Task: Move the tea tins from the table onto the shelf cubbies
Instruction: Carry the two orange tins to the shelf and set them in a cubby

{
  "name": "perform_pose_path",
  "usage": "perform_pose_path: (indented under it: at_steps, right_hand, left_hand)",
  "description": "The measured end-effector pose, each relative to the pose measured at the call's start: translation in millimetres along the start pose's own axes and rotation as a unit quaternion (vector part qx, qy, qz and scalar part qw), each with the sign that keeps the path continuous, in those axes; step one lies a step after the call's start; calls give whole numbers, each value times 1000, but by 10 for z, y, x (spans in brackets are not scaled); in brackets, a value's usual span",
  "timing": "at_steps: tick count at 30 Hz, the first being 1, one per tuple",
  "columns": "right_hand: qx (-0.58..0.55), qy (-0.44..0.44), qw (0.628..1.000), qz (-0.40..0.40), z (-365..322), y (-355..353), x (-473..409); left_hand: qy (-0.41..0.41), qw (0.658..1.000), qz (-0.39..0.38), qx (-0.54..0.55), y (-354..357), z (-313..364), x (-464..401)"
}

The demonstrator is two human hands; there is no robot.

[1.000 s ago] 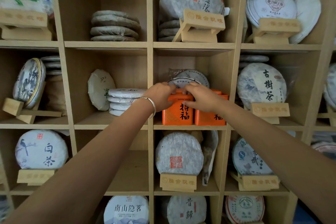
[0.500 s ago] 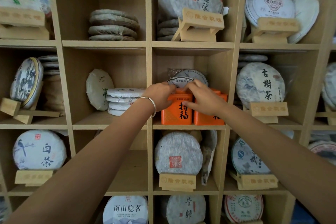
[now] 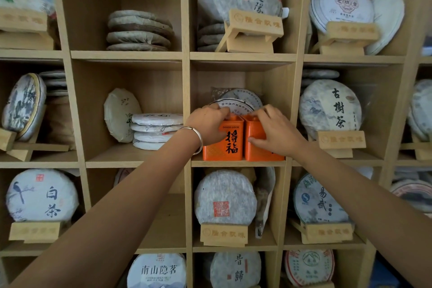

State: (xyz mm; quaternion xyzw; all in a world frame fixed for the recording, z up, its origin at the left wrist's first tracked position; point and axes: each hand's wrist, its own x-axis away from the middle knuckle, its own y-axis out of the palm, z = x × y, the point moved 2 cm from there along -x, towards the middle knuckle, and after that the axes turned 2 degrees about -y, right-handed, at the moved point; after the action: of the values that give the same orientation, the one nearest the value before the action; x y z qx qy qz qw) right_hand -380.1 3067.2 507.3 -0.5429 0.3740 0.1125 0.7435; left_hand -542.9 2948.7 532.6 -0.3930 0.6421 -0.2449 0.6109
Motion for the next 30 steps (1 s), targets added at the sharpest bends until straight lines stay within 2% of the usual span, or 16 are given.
perform_pose_path:
  at_steps: [13,25,30]
  right_hand:
    - [-12,1,1000,18,76,-24,100]
    - [2,1,999,34,-45,-192,91]
    - [3,6,999,34,-146,-311,215]
  left_hand:
    - [15,995,96,15,21,21,-2]
    - [-6,998,58,36,-98,48,220]
    - [-12,994,88,56,-158,139,440]
